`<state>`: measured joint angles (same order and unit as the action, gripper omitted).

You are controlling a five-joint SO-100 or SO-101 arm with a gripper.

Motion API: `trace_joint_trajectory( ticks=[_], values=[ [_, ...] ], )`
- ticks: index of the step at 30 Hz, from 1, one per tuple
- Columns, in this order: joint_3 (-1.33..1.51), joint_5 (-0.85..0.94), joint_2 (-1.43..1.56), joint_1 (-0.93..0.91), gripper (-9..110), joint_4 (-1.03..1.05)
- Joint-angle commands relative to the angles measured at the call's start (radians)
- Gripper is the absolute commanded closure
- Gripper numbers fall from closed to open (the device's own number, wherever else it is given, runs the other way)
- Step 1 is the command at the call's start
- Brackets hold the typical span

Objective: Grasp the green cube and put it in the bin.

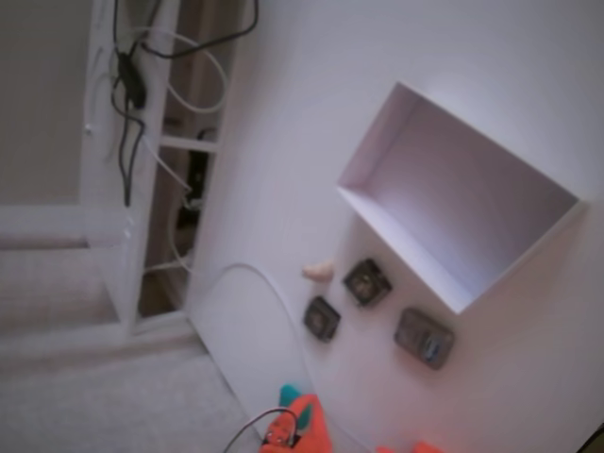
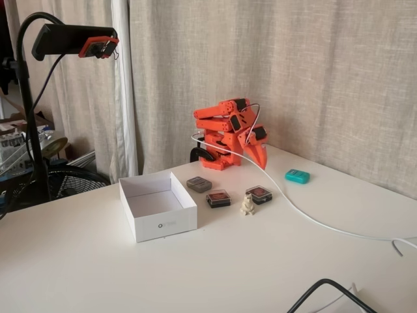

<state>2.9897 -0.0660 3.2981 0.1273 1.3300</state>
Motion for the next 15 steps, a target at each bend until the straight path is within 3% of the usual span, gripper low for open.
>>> trace_joint_trajectory(
  ticks=[1, 5, 10, 15],
  values=[
    [-0.048, 0.005, 0.011, 0.012, 105, 0.005],
    [-0.055, -0.002, -0.052, 0.064, 102, -0.083],
    [-0.25, 0.028, -0.324, 0.123, 78, -0.239],
    [-0.495, 0.031, -0.638, 0.166, 70, -0.451]
  ],
)
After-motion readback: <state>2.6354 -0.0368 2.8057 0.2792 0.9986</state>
